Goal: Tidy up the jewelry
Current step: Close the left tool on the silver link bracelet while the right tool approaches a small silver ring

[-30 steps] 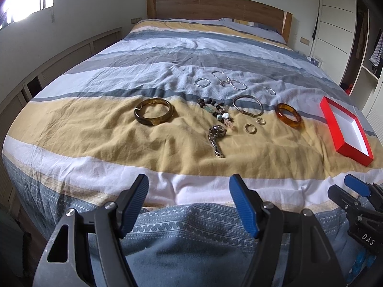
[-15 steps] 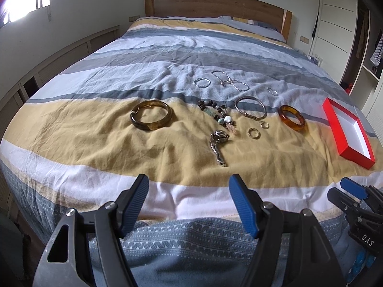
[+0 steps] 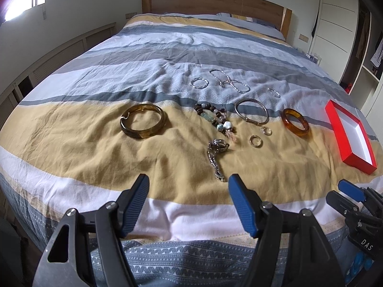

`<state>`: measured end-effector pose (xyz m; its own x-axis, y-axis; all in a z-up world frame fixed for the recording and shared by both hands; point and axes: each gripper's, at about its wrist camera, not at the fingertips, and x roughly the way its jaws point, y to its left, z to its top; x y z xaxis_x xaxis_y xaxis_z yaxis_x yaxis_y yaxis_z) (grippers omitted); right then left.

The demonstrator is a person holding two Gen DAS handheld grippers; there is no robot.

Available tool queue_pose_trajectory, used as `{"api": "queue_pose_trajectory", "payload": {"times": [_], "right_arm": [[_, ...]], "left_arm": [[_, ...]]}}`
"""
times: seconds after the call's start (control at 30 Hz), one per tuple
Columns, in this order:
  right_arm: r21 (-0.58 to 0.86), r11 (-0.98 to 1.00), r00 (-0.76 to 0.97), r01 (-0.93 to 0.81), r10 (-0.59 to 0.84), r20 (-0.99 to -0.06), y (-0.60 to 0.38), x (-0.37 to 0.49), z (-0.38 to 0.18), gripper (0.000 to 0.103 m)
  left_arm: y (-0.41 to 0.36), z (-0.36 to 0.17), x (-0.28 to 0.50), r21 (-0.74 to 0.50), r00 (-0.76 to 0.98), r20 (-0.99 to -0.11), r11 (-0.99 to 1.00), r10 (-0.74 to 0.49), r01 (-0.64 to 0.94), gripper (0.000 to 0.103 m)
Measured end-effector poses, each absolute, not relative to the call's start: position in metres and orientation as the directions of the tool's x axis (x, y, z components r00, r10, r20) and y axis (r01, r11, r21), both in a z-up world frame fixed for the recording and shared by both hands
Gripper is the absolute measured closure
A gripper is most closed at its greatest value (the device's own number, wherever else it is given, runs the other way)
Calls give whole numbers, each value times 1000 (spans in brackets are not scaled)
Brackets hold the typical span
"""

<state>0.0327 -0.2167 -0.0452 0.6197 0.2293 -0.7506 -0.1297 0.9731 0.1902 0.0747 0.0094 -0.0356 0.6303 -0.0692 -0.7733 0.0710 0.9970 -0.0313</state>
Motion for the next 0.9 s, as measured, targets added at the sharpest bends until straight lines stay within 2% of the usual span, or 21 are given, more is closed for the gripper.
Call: {"api": "queue_pose_trajectory", "payload": {"times": [0.7, 0.77, 0.83, 0.9], "right_arm": [[184, 967, 614, -174, 253, -748, -212, 56, -45, 52], [183, 964, 612, -192, 263, -746, -209, 60, -43, 54], [187, 961, 609, -204, 274, -744, -208, 65, -42, 56], [200, 955, 602, -219, 293, -743, -206, 71, -42, 60]], "left_arm": [[4, -45, 101, -29, 609, -790, 997, -70, 77, 37], [5, -46, 103, -34, 606, -792, 996, -74, 77, 40], [6, -48, 108, -49, 597, -798, 996, -84, 75, 48], [8, -51, 111, -64, 589, -803, 995, -95, 73, 48]]}}
